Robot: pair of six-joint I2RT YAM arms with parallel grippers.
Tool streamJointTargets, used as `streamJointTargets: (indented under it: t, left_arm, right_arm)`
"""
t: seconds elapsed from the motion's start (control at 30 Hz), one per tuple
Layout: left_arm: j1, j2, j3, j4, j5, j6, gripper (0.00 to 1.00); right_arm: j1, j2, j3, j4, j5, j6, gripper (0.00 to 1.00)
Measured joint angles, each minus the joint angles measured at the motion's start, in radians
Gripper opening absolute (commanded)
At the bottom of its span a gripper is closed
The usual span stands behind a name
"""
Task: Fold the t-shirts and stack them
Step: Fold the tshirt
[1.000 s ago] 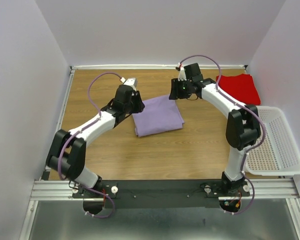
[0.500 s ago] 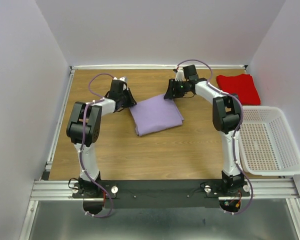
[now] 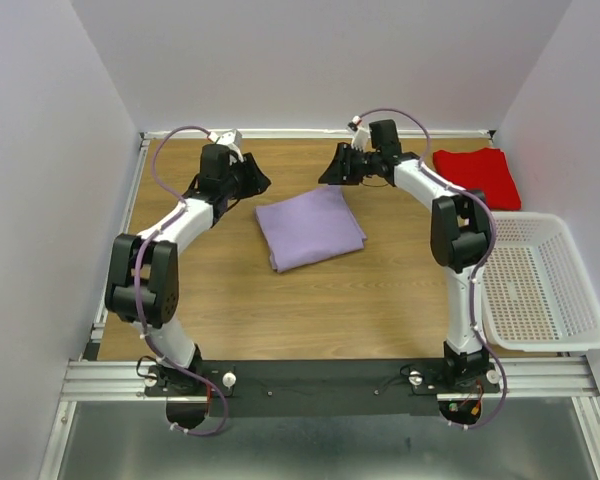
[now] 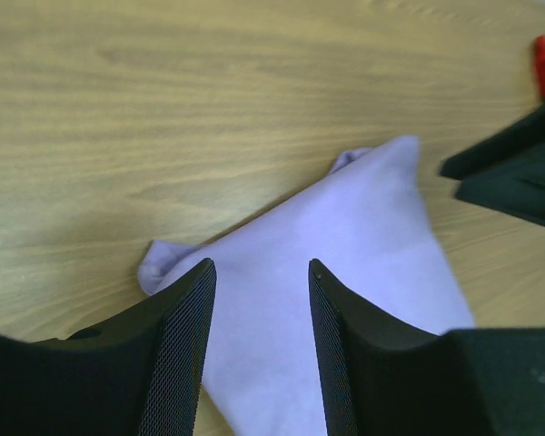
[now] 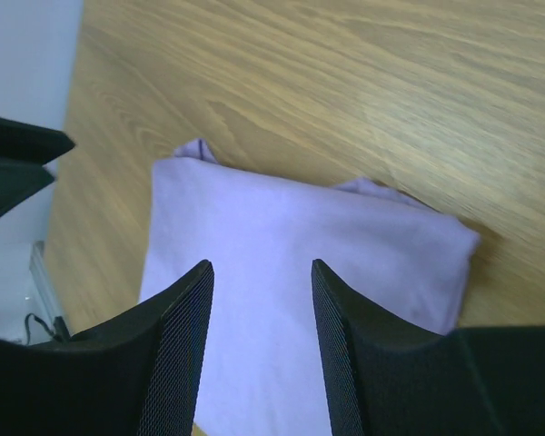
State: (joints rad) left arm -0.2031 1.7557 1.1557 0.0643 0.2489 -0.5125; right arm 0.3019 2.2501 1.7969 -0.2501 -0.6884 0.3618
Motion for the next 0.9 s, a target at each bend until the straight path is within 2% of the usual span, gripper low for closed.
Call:
streamJointTargets:
  t: [0.07,0.17,0.37,0.43,0.6,0.7,0.9]
  left_arm:
    - [0.0,-0.066,-0.024,0.027,0.007,0.002,0.52]
    - [0.0,-0.084,-0.053,0.076,0.019,0.003,0.47]
    - [0.002,0.087,-0.098,0.109,0.034,-0.019,0.41]
    - [0.006,0.135,-0.113,0.109,0.034,-0.035,0.41]
    - [0.034,0.154,-0.118,0.143,0.059,-0.068,0.41]
    - [0.039,0.15,-0.113,0.129,0.06,-0.068,0.44]
    - [0.043,0.054,-0.103,0.042,0.055,-0.045,0.49]
  right_arm:
    - [0.006,0.003,0.0,0.04,-0.029,0.037,0.56]
    - [0.013,0.027,0.0,0.106,-0.064,0.097,0.56]
    - [0.019,0.177,0.022,0.2,-0.099,0.18,0.56]
    - [0.017,0.231,0.035,0.237,-0.16,0.223,0.56]
    - [0.006,0.235,0.028,0.271,-0.164,0.241,0.56]
    - [0.004,0.221,-0.001,0.294,-0.162,0.239,0.56]
    - [0.003,0.085,-0.144,0.262,-0.115,0.22,0.57]
